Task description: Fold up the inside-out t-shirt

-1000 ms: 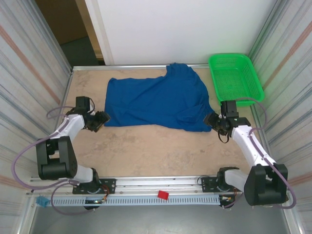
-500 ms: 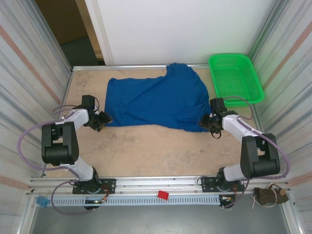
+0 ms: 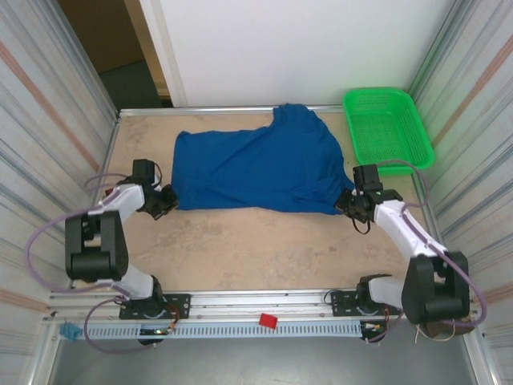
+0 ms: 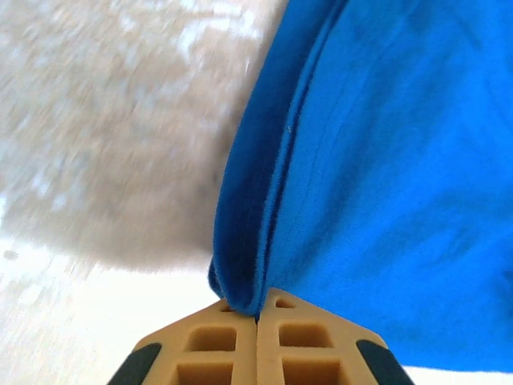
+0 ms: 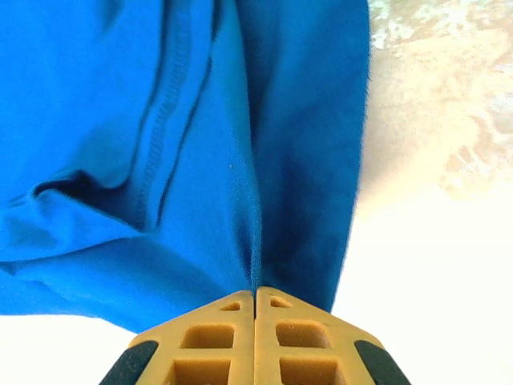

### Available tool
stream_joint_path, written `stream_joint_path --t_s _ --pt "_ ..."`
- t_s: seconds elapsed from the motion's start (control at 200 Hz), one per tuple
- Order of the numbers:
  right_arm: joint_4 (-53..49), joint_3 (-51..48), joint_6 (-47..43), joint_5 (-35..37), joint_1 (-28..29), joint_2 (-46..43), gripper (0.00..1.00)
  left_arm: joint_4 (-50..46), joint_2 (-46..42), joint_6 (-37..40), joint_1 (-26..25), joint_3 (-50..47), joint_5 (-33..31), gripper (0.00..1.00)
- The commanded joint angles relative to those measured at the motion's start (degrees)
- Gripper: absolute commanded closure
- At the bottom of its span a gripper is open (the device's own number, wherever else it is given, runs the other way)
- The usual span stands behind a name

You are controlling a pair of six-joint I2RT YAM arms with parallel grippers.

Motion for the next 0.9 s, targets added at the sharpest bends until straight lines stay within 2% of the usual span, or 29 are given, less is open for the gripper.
stream_joint_path --t_s 0.0,0.225,0.245,0.286,0.301,0.326,0.371,0.411,0.596,0.736,0.897 --pt "-7.2 -2.4 3.3 1.3 -0.3 -5.1 1.00 -3.4 -8.6 -4.2 -0.1 -5.6 -0.5 1.00" --pt "-13.5 -7.4 7.3 1.1 0.7 -15.0 1.00 -7.2 -24.7 -10.3 0.0 -15.6 -2.7 1.00" --pt "-14.1 -7.6 7.5 1.5 0.7 -15.8 0.90 -7.4 -25.5 -10.2 0.0 -16.1 -2.9 0.99" --pt "-14.9 -7.7 7.5 2.5 1.1 -17.3 0.68 -8.7 -26.5 -10.2 0.2 -16.4 -3.3 0.85" --pt "-15.1 -7.5 7.5 3.0 1.2 -17.8 0.63 -9.1 -26.7 -10.1 0.3 -16.4 -3.5 0.80" --pt "-15.2 -7.2 7.2 3.6 1.5 -18.4 0.59 -9.5 -27.0 -9.7 0.4 -16.3 -3.7 0.71" --pt "-15.1 -6.3 6.1 4.2 1.9 -18.8 0.59 -10.2 -27.1 -8.8 0.5 -15.7 -4.5 0.59" --pt "-14.8 -5.1 4.6 4.3 2.4 -18.4 0.59 -10.7 -27.1 -8.0 0.4 -14.8 -5.1 0.54" --pt "-12.2 1.9 -4.3 1.4 6.2 -8.0 0.60 -10.6 -24.1 -3.2 0.4 -8.1 -5.1 0.48" --pt "-10.7 5.9 -8.3 0.0 11.6 0.9 0.52 -10.0 -18.2 0.3 0.4 -2.7 -3.1 0.47" --pt "-8.7 7.2 -9.8 -0.6 15.5 8.4 0.50 -8.7 -12.3 1.6 0.5 0.3 -0.9 0.46"
